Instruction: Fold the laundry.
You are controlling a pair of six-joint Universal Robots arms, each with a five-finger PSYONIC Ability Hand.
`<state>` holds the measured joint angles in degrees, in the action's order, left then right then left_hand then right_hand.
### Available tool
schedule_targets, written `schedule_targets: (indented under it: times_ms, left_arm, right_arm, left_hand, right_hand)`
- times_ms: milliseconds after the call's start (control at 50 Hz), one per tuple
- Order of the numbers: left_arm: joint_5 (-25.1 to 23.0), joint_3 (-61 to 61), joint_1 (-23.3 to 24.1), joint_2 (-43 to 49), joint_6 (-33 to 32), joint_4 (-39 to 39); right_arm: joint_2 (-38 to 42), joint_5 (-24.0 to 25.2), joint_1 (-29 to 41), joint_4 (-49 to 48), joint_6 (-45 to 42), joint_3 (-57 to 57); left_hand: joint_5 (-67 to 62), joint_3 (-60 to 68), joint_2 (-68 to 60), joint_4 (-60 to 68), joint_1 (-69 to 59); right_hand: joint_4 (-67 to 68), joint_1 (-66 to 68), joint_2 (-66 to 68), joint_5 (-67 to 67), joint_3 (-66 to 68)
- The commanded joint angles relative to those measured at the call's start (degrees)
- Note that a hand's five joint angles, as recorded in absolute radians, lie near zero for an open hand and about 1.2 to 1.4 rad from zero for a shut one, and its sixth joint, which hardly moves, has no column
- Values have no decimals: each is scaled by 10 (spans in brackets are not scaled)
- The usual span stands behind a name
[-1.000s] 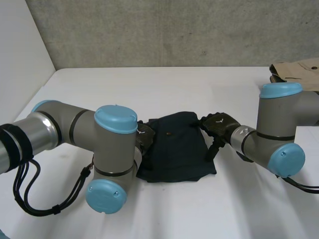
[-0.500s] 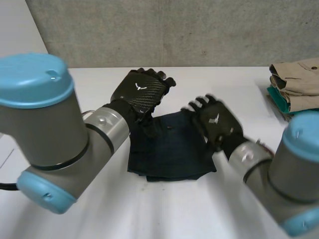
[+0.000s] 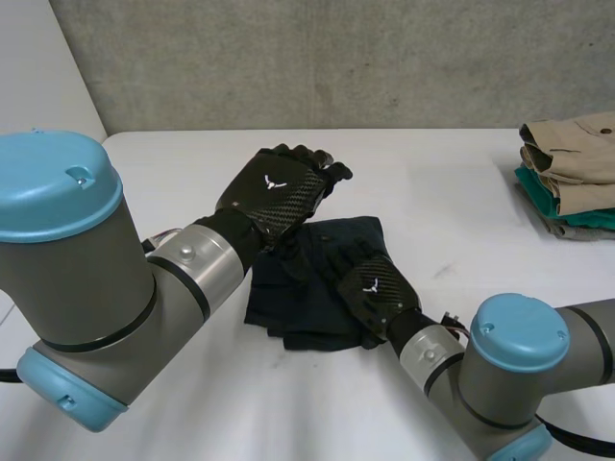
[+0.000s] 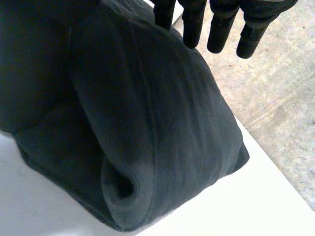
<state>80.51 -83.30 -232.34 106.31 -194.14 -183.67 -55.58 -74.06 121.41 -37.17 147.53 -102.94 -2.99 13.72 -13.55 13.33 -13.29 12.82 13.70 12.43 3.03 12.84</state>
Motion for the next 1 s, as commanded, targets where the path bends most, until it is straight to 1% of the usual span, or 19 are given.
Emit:
schedule_targets:
  times_ms: [20,180,260,280,340,360,400,420,440,560,680,720,820,880,900,920,960,980,1000]
  left_arm:
    - [-1,0,-1,-1,0,0]
    - [-1,-1,0,-1,0,0]
    - [-1,-2,0,-1,0,0]
    - [-1,-2,0,-1,0,0]
    - [-1,-4,0,-1,0,0]
    - [-1,-4,0,-1,0,0]
    - [-1,-4,0,-2,0,0]
    - [-1,-4,0,-2,0,0]
    - [-1,-4,0,-2,0,0]
    - [-1,-2,1,-6,0,0]
    - [-1,4,3,-26,1,-5]
    - [-1,4,4,-33,1,-13]
    - [-3,3,7,-51,17,-36]
    - [-4,5,8,-58,29,-39]
    - [-5,5,9,-59,32,-41]
    - [-6,6,10,-61,34,-42]
    - [-20,9,14,-66,37,-46]
    - [-26,9,16,-66,37,-46]
    - [-45,10,20,-66,37,-46]
  right_arm:
    - [7,-1,1,2,0,27]
    - [35,-4,4,11,7,77]
    - [53,-6,5,11,7,100]
    - [56,-6,5,11,7,106]
    - [57,-6,4,11,8,116]
    - [57,-7,5,10,8,121]
    - [57,-8,5,10,9,127]
    - [57,-8,4,10,9,133]
    - [57,-8,4,10,10,136]
    - [57,-13,1,10,20,176]
    - [39,-18,-6,9,29,254]
    - [33,-18,-18,10,30,281]
    - [14,7,-90,8,39,346]
    - [9,40,-128,4,74,389]
    - [9,45,-140,3,87,398]
    - [8,61,-171,4,120,421]
    - [8,80,-203,5,152,438]
    - [8,96,-236,4,183,453]
    - [9,103,-255,4,201,461]
  left_hand:
    - [1,-8,6,-4,4]
    - [3,-10,8,-6,6]
    - [3,-10,8,-6,6]
    - [3,-10,8,-6,6]
    - [3,-10,8,-6,6]
    - [3,-10,8,-6,6]
    - [3,-10,8,-6,6]
    - [3,-10,8,-6,6]
    - [3,-10,8,-6,6]
    - [3,-10,8,-6,6]
    - [6,-13,11,-9,9]
    - [6,-13,11,-9,9]
    - [4,-12,10,-8,7]
    - [4,-12,10,-8,7]
    - [4,-12,10,-8,7]
    - [3,-10,8,-6,6]
    - [3,-10,8,-6,6]
    - [3,-10,8,-6,6]
    - [3,-10,8,-6,6]
  right_hand:
    - [43,35,47,41,43]
    - [67,58,71,65,67]
    - [193,184,197,191,193]
    - [253,244,257,251,253]
    - [369,360,373,367,369]
    - [448,439,452,446,448]
    - [527,519,531,525,527]
    - [618,609,622,616,617]
    - [671,662,675,669,671]
    - [672,663,676,670,672]
    - [672,663,676,670,672]
    - [672,663,676,670,672]
    - [672,663,676,670,672]
    - [672,663,676,670,672]
    - [672,663,676,670,672]
    - [672,663,676,670,672]
    - [672,663,676,670,672]
    - [672,663,676,670,672]
    - [672,663,676,670,672]
